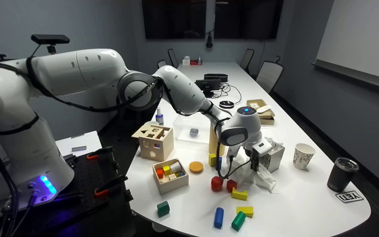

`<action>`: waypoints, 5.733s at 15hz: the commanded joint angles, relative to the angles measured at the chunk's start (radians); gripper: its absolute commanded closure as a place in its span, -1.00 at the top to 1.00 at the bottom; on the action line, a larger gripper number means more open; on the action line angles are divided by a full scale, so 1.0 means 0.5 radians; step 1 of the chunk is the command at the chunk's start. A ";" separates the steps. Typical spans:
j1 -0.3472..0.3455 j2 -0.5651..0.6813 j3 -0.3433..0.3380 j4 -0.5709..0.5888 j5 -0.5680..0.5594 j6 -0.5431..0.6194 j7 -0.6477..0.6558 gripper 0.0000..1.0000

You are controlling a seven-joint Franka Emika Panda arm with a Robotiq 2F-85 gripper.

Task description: Pick up the wipe and clean the basket

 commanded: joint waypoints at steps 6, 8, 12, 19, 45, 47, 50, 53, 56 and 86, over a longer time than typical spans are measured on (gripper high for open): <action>0.232 -0.632 -0.187 -0.406 -0.015 -0.270 0.111 -0.99; 0.272 -0.789 -0.139 -0.495 0.028 -0.237 0.071 -0.99; 0.384 -1.063 0.025 -0.711 0.157 0.137 -0.014 -0.99; 0.411 -1.448 0.635 -1.299 0.218 0.442 -0.231 -0.99; 0.500 -1.304 0.777 -1.911 0.178 0.752 -0.209 -0.99; 0.459 -1.235 0.787 -1.870 0.176 0.683 -0.243 -0.99; 0.445 -1.153 0.745 -1.812 0.186 0.604 -0.222 -0.99; 0.517 -1.120 0.626 -1.786 0.168 0.505 -0.152 -0.99; 0.594 -1.070 0.524 -1.766 0.139 0.628 -0.157 -0.99; 0.578 -0.945 0.459 -1.182 0.306 -0.360 0.673 -0.99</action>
